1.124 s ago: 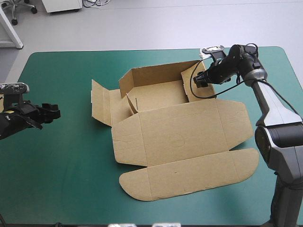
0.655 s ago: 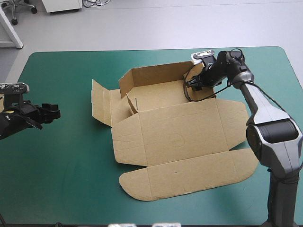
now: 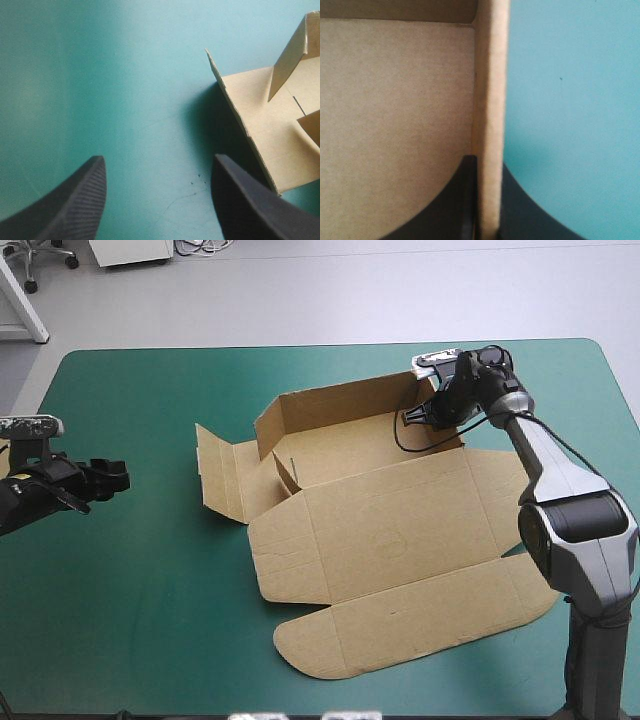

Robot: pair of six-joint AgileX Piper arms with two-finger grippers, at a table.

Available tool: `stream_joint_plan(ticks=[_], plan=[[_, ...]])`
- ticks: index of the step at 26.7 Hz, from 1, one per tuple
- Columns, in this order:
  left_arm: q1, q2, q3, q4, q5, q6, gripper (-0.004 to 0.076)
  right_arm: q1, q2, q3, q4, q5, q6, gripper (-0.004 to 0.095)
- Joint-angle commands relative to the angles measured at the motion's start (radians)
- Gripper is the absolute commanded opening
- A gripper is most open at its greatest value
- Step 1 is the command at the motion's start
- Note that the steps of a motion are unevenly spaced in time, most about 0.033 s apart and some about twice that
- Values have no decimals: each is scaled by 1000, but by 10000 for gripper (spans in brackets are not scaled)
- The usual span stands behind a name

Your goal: Fold the box

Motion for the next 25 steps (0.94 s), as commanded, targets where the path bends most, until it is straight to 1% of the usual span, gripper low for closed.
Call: stream_joint_plan(ticks=[1, 4, 8, 10, 13, 20, 25], plan=[[-7, -15, -25, -49, -18, 2, 399, -2, -89, -31, -36, 11, 12, -7], [-7, -17, -25, -51, -19, 2, 356, -4, -124, -37, -34, -11, 19, -7], [-7, -17, -25, -53, -23, 2, 286, -4, -163, -49, -27, -3, 20, -8], [-7, -17, -25, -53, -23, 2, 263, -6, -182, -49, 22, -11, 18, -10], [-7, -17, -25, -44, -32, 2, 262, -6, -215, -49, 84, -34, -9, -11], [-5, -17, -25, -15, -46, 2, 262, -27, -298, -51, 120, -59, -28, -15], [-5, -15, -25, -15, -47, 2, 262, -100, -371, -51, 277, -62, -87, -15]])
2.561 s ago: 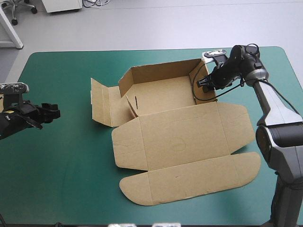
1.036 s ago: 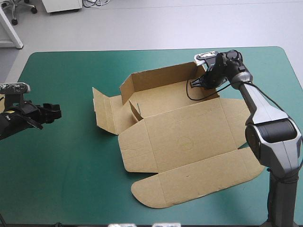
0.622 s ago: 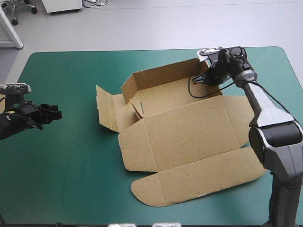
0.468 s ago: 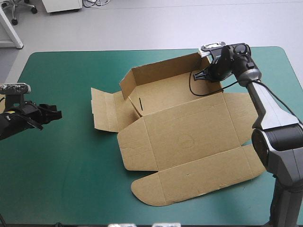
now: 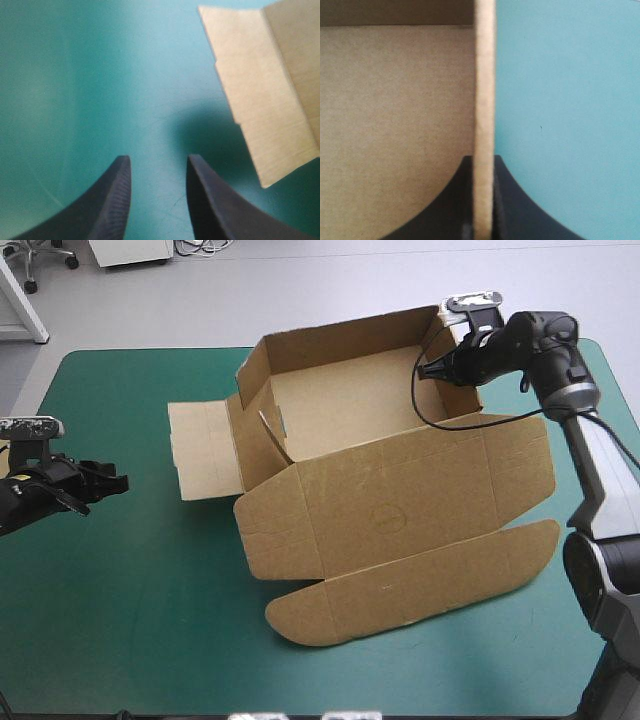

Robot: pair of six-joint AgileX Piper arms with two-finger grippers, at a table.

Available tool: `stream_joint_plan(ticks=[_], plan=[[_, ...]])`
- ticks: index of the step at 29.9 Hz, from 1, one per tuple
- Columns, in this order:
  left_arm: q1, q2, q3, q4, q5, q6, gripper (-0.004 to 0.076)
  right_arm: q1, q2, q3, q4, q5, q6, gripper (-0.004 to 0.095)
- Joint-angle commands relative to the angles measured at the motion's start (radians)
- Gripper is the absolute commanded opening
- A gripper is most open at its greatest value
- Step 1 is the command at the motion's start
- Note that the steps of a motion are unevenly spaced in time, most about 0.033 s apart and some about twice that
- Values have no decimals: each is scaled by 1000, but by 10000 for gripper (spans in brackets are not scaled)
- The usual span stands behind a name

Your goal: Fold the box

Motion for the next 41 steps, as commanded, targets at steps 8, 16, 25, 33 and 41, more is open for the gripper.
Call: stream_joint_plan(ticks=[8, 16, 25, 33, 41], plan=[[-5, 66, -25, -196, -60, 50, 261, -108, -196, -39, 190, -40, -73, -15], [-5, 169, -25, -542, 10, 283, 7, -108, -224, -39, 216, -26, -73, -15], [-5, 306, -25, -796, 158, 549, -10, -108, -243, -39, 229, -22, -73, -15], [-91, 394, -25, -953, 242, 708, -10, -108, -253, -39, 256, -17, -73, -15], [-156, 398, -63, -1070, 397, 717, -10, -108, -253, -39, 247, -15, -70, -15]])
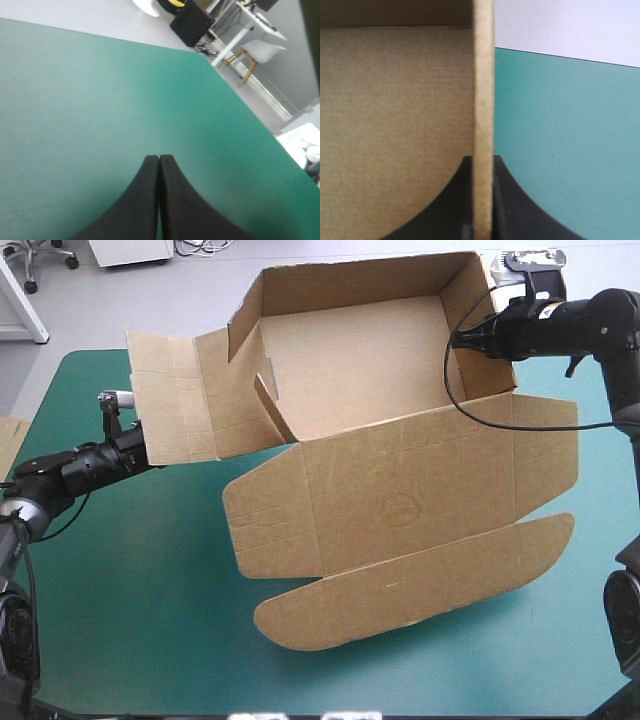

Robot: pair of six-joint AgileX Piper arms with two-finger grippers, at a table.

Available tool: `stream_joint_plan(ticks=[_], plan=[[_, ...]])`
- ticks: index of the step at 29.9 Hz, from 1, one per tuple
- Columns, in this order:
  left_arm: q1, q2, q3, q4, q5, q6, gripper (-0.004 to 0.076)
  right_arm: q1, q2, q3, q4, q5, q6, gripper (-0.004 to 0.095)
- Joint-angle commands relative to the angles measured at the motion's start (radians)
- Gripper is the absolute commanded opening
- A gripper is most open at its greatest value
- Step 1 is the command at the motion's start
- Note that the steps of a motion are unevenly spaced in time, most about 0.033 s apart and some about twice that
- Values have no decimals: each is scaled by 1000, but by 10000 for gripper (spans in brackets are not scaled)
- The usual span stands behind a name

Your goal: Fold the box

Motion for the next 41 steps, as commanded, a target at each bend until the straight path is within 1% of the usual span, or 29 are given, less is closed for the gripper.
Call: stream_joint_plan(ticks=[1, 3, 5, 13, 15, 19, 26, 29, 33, 37, 41], plan=[[-18, -38, -61, -111, 145, -14, -10, -8, -56, -34, 42, -57, 7, -15], [-28, -38, -88, -130, 202, -55, -10, -8, -56, -34, 41, -57, 7, -15], [-38, -37, -118, -136, 238, -82, -10, -8, -56, -34, 41, -57, 7, -15], [-89, -54, -236, -123, 238, -260, 1, -8, -56, -34, 6, -65, 16, -15], [-114, -54, -267, -123, 238, -289, 26, -8, -54, -34, -6, -65, 22, -15], [-157, -54, -317, -123, 238, -338, 101, -8, -54, -34, -18, -68, 22, -15], [-178, -54, -382, -125, 238, -423, 256, -8, -53, -32, -61, -76, 44, -15], [-179, -54, -399, -130, 238, -454, 285, -8, -53, -32, -68, -82, 44, -15], [-196, -54, -413, -144, 238, -461, 298, -8, -52, -32, -68, -91, 49, -15], [-229, -54, -413, -146, 238, -461, 350, -8, -52, -32, -68, -93, 49, -15], [-237, -54, -413, -168, 238, -463, 376, -8, -52, -32, -68, -99, 49, -15]])
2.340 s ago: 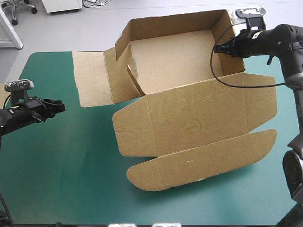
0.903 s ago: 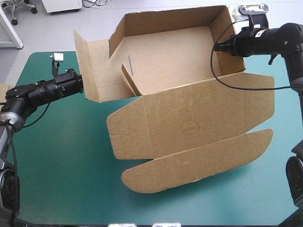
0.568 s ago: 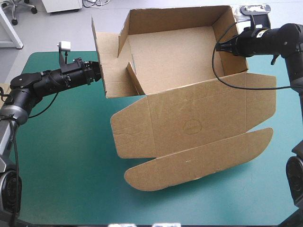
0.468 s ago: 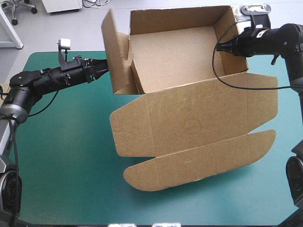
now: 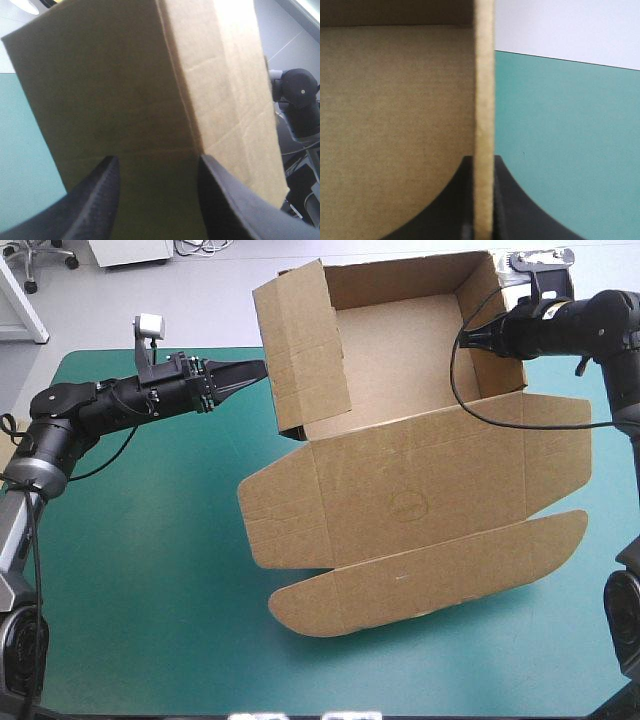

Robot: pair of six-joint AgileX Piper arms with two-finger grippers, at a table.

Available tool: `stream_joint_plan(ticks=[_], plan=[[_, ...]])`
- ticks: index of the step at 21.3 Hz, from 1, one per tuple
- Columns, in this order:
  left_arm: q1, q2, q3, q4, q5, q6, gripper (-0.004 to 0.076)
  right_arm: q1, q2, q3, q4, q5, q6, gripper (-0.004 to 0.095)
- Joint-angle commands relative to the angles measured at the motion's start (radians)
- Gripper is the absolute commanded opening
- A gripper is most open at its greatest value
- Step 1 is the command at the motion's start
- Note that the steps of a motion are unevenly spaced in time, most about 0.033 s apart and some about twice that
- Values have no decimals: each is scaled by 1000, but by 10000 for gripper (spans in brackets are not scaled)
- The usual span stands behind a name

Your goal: Fold the box

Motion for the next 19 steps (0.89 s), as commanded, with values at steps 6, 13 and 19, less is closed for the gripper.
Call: stream_joint_plan(ticks=[6, 13, 19], plan=[[-10, -45, -34, -177, 102, -10, 376, -8, -52, -32, 33, -83, 15, -15], [-87, -45, -78, -169, 89, -14, 376, -8, -52, -32, 33, -77, 15, -15], [-188, -45, -272, 368, -94, -230, 376, -8, -52, -32, 35, -62, 26, -15]])
